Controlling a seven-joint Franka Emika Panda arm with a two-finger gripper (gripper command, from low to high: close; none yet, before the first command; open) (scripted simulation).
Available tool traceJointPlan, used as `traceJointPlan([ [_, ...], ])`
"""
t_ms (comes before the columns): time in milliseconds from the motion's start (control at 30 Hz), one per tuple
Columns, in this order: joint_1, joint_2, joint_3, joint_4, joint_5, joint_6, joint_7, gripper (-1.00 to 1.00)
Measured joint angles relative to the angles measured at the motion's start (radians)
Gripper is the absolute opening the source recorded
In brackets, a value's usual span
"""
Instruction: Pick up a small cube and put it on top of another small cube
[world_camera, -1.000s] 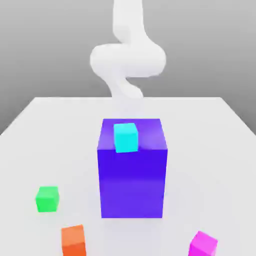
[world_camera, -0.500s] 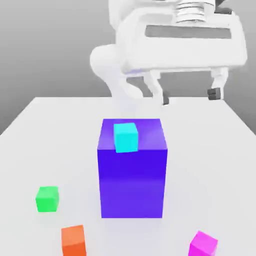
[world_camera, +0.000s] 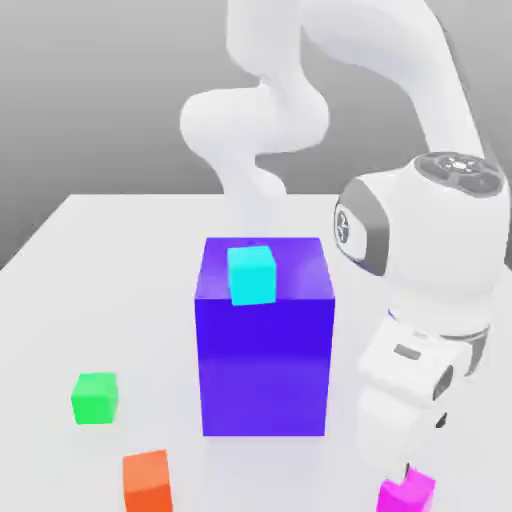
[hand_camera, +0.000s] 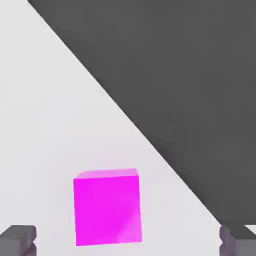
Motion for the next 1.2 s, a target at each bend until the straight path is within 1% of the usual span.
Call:
traceJointPlan([
  [67, 0.005, 0.073, -0.005, 0.014, -0.007, 0.054, 0.002, 0.0],
  [100, 0.007, 0.107, -0.007, 0.021, -0.009, 0.08, 0.003, -1.0],
  [333, 0.007, 0.114, -0.007, 0.023, -0.011, 0.085, 0.004, -1.0],
  [500, -0.009, -0.031, 0.003, -0.011, -0.002, -0.026, -0.022, -1.0],
  [667, -0.1, -0.104, -0.01, -0.042, 0.0, -0.018, -0.204, -1.0],
  [833, -0.208, -0.179, -0.039, -0.084, 0.032, 0.012, -0.403, -1.0],
  [967, -0.295, -0.237, -0.059, -0.118, 0.082, 0.036, -0.581, -1.0],
  [1100, -0.384, -0.292, -0.087, -0.15, 0.158, 0.058, -0.776, -1.0],
  [1167, -0.459, -0.323, -0.113, -0.188, 0.189, 0.059, -0.883, -1.0],
  [1200, -0.488, -0.336, -0.124, -0.208, 0.187, 0.052, -0.913, -1.0],
])
